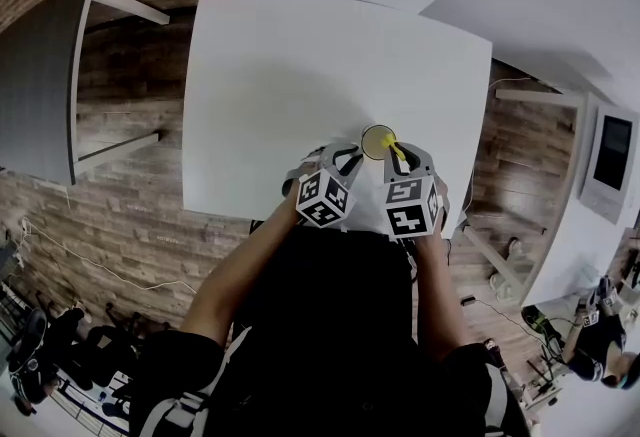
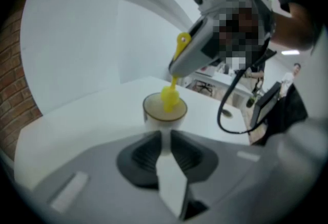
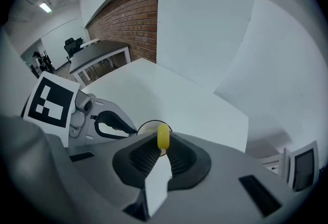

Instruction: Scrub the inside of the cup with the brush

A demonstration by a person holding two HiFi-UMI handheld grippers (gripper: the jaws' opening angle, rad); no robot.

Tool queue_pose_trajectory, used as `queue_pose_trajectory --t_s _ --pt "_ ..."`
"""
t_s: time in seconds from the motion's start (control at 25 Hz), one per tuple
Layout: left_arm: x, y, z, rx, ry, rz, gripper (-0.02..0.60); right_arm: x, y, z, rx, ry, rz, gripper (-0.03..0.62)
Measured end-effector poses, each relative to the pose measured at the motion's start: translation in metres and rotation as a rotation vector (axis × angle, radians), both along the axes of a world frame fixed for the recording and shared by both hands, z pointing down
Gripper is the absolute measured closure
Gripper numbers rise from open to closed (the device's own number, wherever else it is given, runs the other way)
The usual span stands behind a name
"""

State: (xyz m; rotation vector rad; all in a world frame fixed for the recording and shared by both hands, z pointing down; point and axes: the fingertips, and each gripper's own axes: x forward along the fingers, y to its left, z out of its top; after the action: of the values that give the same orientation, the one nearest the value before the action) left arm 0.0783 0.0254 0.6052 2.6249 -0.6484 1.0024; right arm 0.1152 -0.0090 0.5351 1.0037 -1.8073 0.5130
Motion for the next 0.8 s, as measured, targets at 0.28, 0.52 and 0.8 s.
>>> queue_pose_trajectory --t_s 0.28,0.52,0.8 --pt "0.001 -0.001 0.000 0.003 0.000 0.003 0.522 -0.002 -0.004 0.036 -0.051 0.027 0.009 0.565" --pt "0.001 0.000 0.001 0.004 -0.002 0.004 0.522 -0.008 -0.005 0.061 -0.087 0.051 -0.007 0.565" --pt "0.002 -0.001 0.001 0.002 -0.001 -0.003 0.522 0.000 0.004 0.040 -0.095 0.009 0.045 0.565"
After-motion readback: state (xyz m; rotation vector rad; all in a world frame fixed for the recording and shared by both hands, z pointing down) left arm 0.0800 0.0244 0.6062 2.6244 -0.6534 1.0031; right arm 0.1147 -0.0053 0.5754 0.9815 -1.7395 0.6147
